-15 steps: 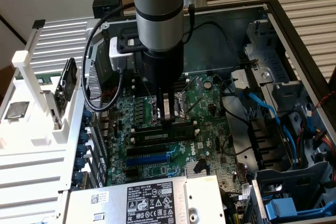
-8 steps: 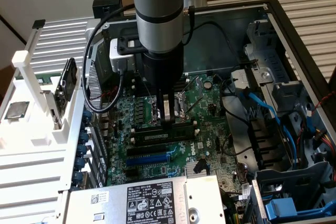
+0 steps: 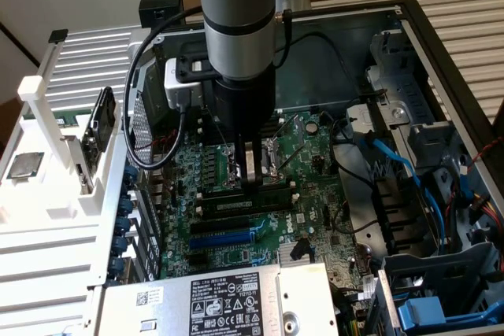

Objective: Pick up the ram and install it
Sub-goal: 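Insert the ram into the slot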

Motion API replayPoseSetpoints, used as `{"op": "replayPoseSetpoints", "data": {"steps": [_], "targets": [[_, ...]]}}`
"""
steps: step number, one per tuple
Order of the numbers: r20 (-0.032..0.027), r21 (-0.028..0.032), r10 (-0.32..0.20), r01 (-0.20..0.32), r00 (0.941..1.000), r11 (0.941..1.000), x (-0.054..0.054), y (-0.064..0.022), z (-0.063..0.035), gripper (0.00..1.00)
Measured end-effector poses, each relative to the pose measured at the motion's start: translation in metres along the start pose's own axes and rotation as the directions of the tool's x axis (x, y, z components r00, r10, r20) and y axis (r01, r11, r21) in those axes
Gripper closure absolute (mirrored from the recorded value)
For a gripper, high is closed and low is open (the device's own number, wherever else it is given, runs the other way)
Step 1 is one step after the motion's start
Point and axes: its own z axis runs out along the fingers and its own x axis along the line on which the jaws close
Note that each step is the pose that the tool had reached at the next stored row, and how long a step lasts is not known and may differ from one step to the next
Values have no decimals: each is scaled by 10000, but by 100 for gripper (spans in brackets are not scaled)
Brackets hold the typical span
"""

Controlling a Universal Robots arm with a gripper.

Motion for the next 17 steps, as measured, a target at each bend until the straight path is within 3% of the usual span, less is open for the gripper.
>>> {"op": "replayPoseSetpoints", "data": {"steps": [17], "targets": [[3, 1, -30, 30, 10000, 10000, 9, -1, 36, 90]]}}
